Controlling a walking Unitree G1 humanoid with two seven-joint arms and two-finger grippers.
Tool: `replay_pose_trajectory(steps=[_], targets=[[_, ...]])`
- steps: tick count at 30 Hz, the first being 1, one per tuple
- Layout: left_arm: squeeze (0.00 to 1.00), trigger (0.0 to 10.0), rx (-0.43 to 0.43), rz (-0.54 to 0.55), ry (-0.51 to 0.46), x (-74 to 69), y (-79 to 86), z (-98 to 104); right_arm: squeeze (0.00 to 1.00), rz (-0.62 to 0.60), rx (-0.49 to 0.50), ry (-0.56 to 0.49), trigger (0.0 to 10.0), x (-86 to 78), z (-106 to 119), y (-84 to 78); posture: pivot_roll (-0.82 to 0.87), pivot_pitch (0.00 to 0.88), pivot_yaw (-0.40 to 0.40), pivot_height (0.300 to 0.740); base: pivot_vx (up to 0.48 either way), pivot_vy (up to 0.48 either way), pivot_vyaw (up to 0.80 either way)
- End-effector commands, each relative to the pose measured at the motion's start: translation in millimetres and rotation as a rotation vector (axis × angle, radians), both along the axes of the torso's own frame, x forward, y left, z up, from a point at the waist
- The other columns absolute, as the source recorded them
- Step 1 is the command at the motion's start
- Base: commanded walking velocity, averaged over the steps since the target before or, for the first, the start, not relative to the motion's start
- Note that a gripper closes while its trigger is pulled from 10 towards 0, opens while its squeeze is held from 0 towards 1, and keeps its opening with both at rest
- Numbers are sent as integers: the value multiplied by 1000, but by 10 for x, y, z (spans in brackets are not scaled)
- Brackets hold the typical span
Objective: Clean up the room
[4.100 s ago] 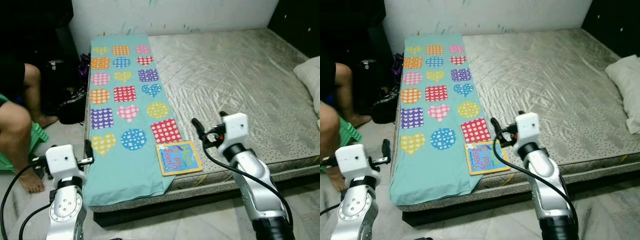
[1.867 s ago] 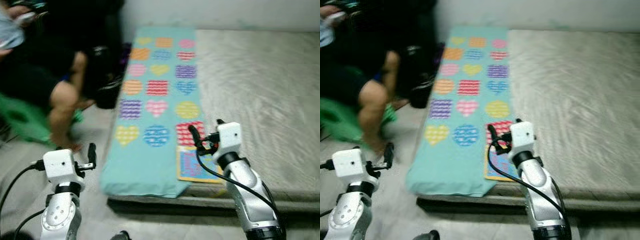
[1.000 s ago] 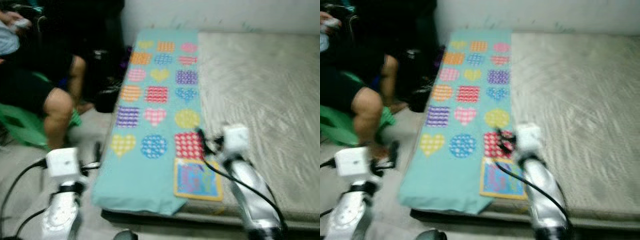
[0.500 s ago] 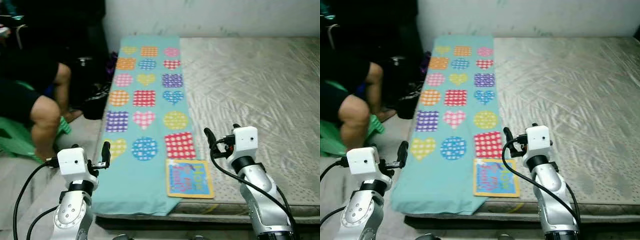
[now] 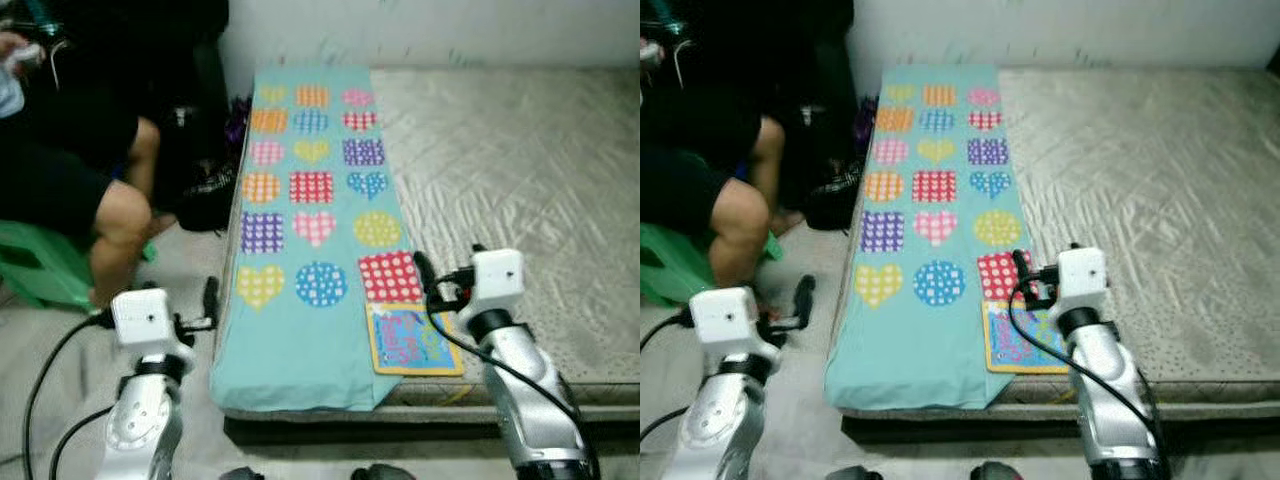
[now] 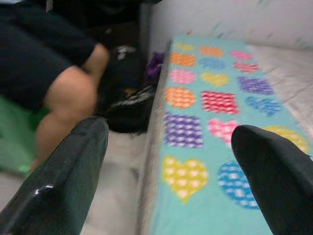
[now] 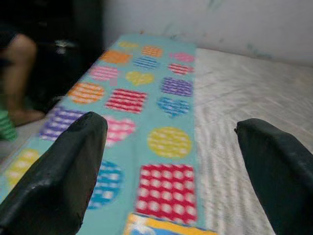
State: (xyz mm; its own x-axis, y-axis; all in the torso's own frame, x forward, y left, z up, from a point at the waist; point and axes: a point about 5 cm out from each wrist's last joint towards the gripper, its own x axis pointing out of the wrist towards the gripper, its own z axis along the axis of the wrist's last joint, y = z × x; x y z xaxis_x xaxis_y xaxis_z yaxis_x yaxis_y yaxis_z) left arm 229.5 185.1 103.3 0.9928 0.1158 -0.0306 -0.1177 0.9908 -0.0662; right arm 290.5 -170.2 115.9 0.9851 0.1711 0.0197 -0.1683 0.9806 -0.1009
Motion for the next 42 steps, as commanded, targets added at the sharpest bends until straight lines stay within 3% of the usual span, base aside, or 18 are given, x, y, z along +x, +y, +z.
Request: replay_pose_trajectory(steps=[1,12,29,42], targets=[[0,10000,8,-6,1,-3,-3,0,0,9,-18,-11,10000,8,23,-2,-115,133,0,740,0,0,0],[0,10000,17,-7,8,-9,-12,-10,0,20,-21,-10,10000,12,13,21,-117,135,2,740,0,-351,668],[0,10000,-1,-12,11,-20,-25,-25,0,-42,-14,21,10000,41,-28,-36,-114,141,0,740,0,-274,0],[0,10000,20,-17,18,-24,-25,-27,0,-59,-5,16,10000,45,-28,-40,-110,142,3,740,0,0,-800]])
